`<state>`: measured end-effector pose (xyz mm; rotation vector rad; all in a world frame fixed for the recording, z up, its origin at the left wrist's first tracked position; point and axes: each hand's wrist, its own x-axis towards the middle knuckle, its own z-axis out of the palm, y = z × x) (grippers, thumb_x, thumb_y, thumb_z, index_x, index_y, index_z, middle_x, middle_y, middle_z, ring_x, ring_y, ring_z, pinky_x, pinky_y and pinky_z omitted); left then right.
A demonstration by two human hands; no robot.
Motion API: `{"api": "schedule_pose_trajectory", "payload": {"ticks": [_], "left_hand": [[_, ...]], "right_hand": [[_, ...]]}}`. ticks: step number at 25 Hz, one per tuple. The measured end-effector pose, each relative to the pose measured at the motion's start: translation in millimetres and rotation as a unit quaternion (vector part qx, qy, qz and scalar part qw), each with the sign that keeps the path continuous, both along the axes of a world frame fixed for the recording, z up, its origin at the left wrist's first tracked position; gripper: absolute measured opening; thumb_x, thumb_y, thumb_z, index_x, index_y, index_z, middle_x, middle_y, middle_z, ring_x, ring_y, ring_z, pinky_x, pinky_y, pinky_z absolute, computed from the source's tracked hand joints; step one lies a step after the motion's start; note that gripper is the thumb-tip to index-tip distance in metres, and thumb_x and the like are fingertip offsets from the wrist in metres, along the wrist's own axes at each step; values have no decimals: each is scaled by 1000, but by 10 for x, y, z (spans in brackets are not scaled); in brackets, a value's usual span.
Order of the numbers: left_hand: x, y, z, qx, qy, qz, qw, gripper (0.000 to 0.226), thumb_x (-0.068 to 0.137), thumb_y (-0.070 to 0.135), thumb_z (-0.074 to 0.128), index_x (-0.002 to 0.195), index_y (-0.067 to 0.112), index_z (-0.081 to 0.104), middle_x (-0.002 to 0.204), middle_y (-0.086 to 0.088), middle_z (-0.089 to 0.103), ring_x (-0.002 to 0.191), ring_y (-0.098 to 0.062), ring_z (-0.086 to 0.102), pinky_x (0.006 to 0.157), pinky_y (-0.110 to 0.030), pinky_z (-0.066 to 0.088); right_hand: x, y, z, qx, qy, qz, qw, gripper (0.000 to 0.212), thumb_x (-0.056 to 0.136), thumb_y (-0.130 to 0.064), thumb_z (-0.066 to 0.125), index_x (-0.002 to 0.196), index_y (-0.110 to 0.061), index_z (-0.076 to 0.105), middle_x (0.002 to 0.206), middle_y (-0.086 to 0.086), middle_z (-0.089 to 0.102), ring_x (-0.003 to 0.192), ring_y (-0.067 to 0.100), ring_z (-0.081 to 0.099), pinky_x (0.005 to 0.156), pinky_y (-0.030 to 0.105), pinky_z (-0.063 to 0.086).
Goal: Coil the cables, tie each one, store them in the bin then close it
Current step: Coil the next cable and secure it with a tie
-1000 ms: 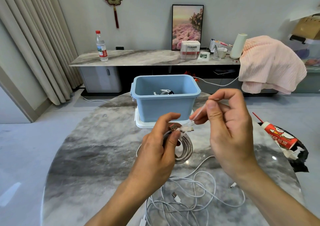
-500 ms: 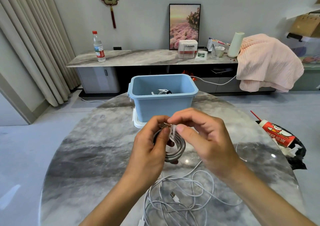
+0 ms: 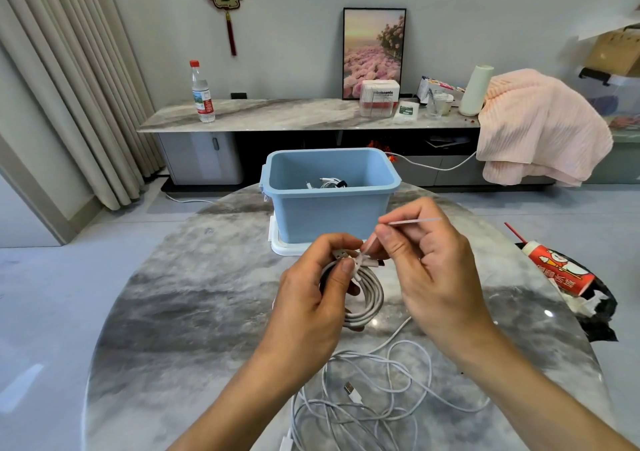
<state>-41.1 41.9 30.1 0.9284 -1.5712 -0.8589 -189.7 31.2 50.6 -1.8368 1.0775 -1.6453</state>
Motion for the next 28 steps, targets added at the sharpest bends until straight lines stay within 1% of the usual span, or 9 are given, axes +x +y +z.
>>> {"api": "schedule_pose_trajectory", "payload": {"ticks": [3,6,11,13,16,20,24,26,28], "left_hand": [[-11,25,8,-10,-14,-3,1000,16,95,24,50,108,28,59,87,5,69,73,-17,64,65,-32,50],[-10,55,28,-21,-24,-17,999,15,96,24,50,107,28,59,90,3,69,75,-21,65,65,-38,53],[-34,63,17,-19,-2,-21,1000,12,95,18,50,98,25,60,88,15,68,71,-13,62,60,-25,49],[-15,46,14,0,19,-23,1000,10,94,20,51,101,23,57,85,10,66,69,-13,61,60,-29,50],[-9,20,27,45,53,-38,997,14,93,22,52,105,18,57,85,5,66,70,-13,62,59,-46,56],[-24,19,29,33,24,-44,998,12,93,27,55,100,19,60,82,1,67,71,-15,64,65,-24,48],[-38,67,24,36,18,-34,999,12,92,28,57,96,17,59,78,1,66,70,-17,64,64,-27,47],[-51,82,35,49,58,-49,996,12,91,23,59,97,13,60,83,-4,68,71,-18,63,65,-23,46],[-54,97,74,87,106,-62,989,12,89,18,65,96,9,61,87,-8,68,72,-20,62,63,-26,50]], "right_hand": [[-5,10,23,10,-17,-2,1000,4,100,-5,53,98,-8,52,70,6,67,66,18,68,66,25,53],[12,11,48,47,-59,-3,997,2,100,-5,53,98,-5,52,65,11,65,61,19,65,63,29,54],[-17,-17,66,127,-148,58,979,5,91,-3,65,88,-6,63,68,8,66,62,14,62,63,22,52],[-10,-14,46,146,-125,76,978,4,85,-7,72,82,-8,69,71,3,69,67,10,63,67,21,52],[1,-3,29,110,-51,57,991,9,89,-7,70,81,-9,66,71,0,69,68,10,66,70,25,53],[-20,14,21,34,39,-11,999,13,96,-10,62,84,-8,56,68,-1,64,67,18,64,68,40,53],[17,12,-2,37,28,-33,998,14,98,-13,58,86,-8,53,65,-2,62,64,18,62,66,44,50],[19,5,-9,37,27,-39,998,14,97,-15,58,85,-9,52,64,-2,60,62,19,61,64,46,50],[11,-2,-24,39,22,-46,998,16,96,-14,61,83,-11,53,63,-2,60,60,19,60,62,44,50]]}}
